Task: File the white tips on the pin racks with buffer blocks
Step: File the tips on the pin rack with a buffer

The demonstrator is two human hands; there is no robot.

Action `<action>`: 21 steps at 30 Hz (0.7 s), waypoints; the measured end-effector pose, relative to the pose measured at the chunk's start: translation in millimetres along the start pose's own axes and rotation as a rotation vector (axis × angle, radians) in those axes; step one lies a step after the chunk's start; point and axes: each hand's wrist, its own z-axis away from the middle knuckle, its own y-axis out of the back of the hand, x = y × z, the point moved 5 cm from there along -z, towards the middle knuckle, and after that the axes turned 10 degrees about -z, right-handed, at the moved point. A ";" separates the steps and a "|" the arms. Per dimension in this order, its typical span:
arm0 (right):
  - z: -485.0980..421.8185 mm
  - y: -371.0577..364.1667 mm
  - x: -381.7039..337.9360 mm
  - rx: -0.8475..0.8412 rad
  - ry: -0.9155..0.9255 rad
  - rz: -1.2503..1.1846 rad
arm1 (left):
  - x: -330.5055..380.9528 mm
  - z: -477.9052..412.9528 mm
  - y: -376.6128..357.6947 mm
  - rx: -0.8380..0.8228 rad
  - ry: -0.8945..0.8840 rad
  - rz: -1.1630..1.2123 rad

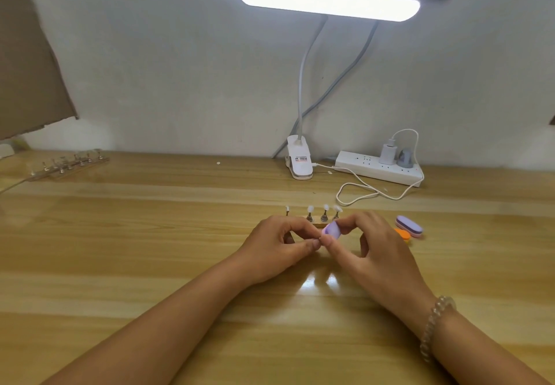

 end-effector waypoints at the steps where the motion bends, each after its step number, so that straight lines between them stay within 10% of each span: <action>1: 3.2 -2.4 -4.4 -0.016 0.047 0.022 | 0.7 0.4 0.1 -0.002 0.005 0.008; 21: -0.8 0.4 -1.2 0.036 -0.004 -0.040 | 4.4 0.9 2.3 0.041 0.001 0.033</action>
